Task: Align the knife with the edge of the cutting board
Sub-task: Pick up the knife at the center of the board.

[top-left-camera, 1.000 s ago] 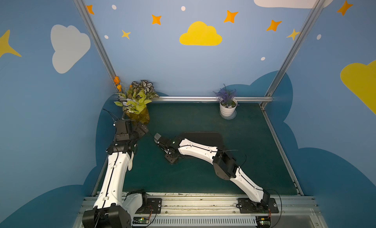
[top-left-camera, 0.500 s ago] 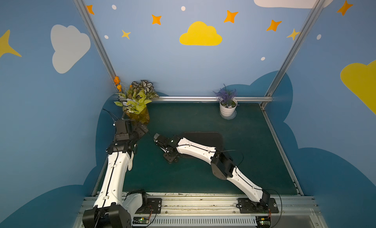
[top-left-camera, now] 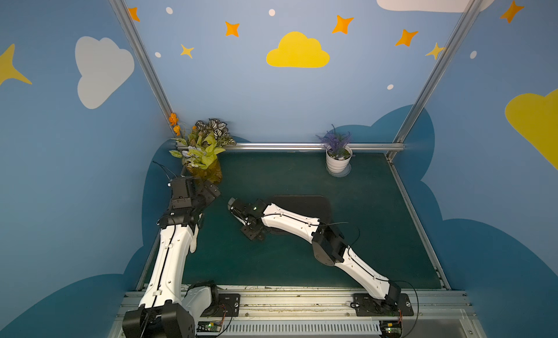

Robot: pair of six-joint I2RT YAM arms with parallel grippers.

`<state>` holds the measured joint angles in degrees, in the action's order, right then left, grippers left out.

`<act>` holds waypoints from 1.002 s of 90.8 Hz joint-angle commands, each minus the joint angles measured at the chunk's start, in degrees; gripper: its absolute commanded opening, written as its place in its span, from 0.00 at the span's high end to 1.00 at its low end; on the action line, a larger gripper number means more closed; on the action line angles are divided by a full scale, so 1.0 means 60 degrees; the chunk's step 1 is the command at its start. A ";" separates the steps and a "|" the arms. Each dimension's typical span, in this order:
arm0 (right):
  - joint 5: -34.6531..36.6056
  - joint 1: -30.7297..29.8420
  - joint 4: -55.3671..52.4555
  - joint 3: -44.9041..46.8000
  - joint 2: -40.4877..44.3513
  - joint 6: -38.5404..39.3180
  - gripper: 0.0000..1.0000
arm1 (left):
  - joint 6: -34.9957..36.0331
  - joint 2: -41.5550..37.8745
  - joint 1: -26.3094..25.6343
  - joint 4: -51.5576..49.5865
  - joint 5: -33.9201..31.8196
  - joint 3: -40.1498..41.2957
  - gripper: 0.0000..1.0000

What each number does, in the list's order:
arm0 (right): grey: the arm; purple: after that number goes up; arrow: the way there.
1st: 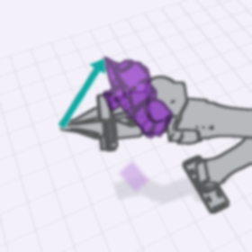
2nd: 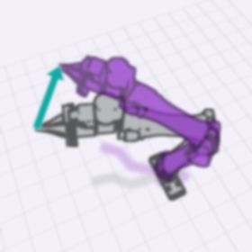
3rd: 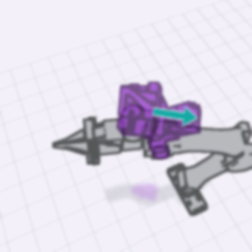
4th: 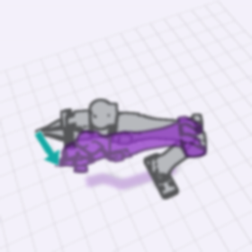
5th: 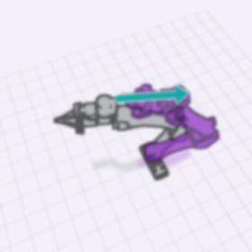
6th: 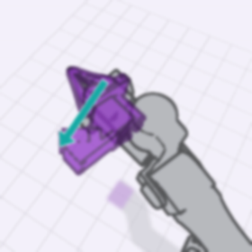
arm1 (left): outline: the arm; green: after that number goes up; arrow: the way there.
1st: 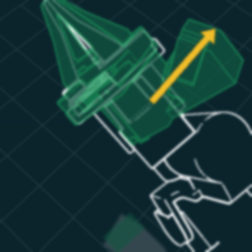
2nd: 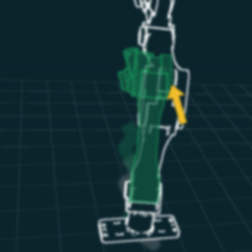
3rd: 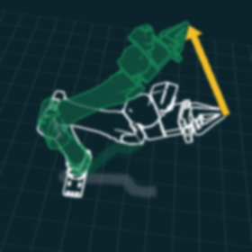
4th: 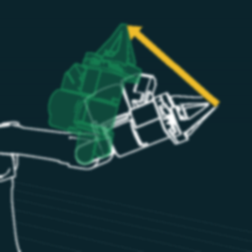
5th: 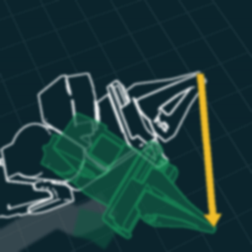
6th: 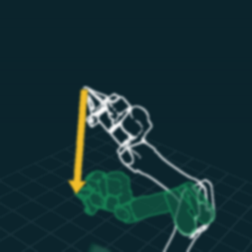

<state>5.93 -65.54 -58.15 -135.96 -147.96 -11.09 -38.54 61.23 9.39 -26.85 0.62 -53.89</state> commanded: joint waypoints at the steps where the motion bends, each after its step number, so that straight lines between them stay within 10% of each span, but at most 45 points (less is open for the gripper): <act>1: -0.0110 0.0188 -0.0291 -0.0092 -0.0332 -0.0164 0.80 | 0.0209 0.0185 0.0026 0.0162 0.0347 -0.0219 0.00; 9: -0.0111 0.0240 -0.0266 -0.0097 -0.0228 -0.0328 1.00 | 0.0234 0.0326 0.0018 0.0187 0.0493 -0.0240 0.00; 91: 0.0816 0.0200 0.1489 0.1634 0.2731 -0.0852 1.00 | 0.0438 0.0825 -0.0188 0.0344 0.1240 -0.0292 0.00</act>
<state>7.62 -63.86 -51.83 -127.61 -135.35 -14.83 -36.62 65.45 8.56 -25.39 6.63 -54.54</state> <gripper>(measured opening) 0.354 0.998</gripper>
